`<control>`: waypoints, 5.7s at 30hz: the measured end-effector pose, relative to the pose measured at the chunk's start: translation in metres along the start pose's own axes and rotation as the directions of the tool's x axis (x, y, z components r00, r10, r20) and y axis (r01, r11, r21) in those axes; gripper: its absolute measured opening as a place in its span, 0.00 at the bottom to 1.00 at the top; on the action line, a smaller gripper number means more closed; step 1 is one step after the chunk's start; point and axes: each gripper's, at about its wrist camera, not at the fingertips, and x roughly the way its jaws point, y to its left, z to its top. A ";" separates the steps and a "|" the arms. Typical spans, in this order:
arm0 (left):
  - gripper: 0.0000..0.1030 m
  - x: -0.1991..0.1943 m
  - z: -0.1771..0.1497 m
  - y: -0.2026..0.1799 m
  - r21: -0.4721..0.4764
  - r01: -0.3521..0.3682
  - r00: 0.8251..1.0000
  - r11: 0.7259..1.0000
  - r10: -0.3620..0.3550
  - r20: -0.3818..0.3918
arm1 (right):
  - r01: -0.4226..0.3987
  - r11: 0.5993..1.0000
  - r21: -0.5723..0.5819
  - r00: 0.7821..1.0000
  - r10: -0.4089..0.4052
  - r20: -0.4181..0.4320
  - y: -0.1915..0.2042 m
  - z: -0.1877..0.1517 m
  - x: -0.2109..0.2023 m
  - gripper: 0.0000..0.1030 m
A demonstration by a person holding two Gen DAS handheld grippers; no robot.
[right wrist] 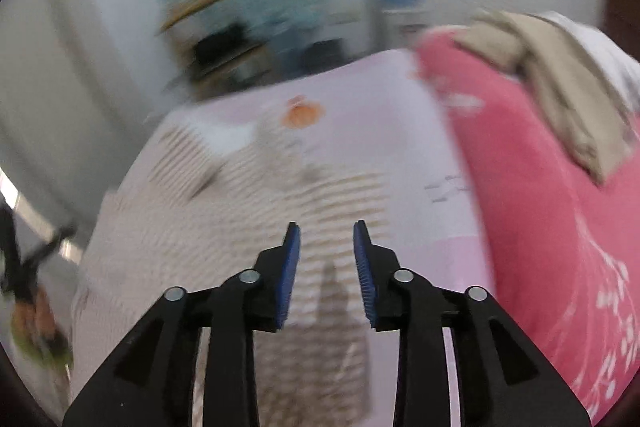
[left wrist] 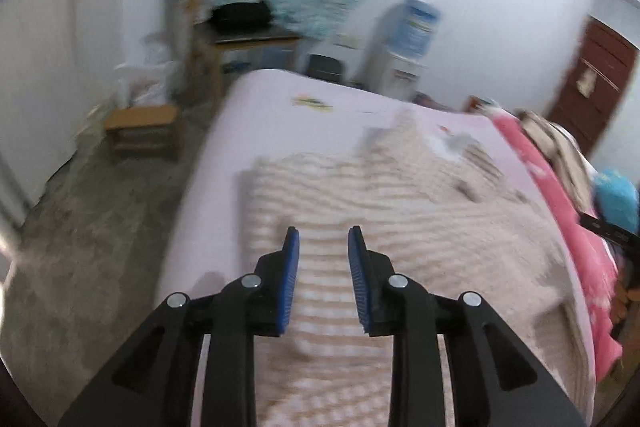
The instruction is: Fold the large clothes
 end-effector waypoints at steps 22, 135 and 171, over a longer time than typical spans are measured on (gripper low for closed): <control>0.26 0.046 0.003 -0.019 0.105 -0.133 0.987 0.986 0.141 -0.077 | 0.123 0.992 0.016 0.982 -0.120 -0.149 0.014 0.020 0.074 0.32; 0.66 -0.241 -0.311 0.003 -0.002 -0.022 0.967 1.000 0.020 -0.254 | 0.006 0.980 0.198 0.993 0.017 -0.113 0.078 -0.321 -0.204 0.76; 0.08 -0.271 -0.272 -0.045 0.035 0.205 0.976 0.978 -0.201 -0.086 | -0.153 0.931 0.331 0.987 0.160 0.008 0.053 -0.322 -0.238 0.06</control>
